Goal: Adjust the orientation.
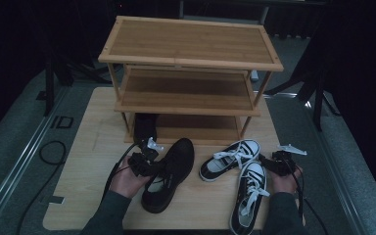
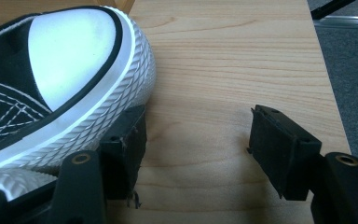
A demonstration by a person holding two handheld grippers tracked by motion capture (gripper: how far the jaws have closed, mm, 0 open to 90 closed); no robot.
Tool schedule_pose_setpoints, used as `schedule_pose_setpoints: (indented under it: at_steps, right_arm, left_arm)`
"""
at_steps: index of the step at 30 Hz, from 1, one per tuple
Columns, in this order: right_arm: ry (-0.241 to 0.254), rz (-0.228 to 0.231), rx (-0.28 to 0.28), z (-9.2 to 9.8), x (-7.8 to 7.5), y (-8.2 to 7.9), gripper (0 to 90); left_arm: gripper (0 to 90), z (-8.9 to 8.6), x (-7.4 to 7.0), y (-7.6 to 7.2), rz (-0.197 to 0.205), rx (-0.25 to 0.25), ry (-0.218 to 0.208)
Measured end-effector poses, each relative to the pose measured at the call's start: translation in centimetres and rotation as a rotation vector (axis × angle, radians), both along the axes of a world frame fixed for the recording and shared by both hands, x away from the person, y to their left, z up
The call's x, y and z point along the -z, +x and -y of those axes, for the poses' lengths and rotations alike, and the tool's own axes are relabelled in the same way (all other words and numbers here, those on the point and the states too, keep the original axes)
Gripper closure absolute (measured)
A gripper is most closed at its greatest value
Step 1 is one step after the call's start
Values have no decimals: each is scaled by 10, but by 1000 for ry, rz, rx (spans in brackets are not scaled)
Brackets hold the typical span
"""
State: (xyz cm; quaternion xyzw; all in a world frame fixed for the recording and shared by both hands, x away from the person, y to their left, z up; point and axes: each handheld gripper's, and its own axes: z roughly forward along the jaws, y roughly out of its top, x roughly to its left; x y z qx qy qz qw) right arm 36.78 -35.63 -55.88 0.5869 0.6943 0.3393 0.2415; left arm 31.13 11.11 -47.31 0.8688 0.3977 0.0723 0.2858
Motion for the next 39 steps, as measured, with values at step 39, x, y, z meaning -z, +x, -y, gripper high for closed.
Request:
schedule_pose_setpoints:
  at_steps: [39]
  right_arm:
    - [2,0,0,0,0,0,362]
  left_arm:
    - [868,-19,-6,14,-16,-117,-201]
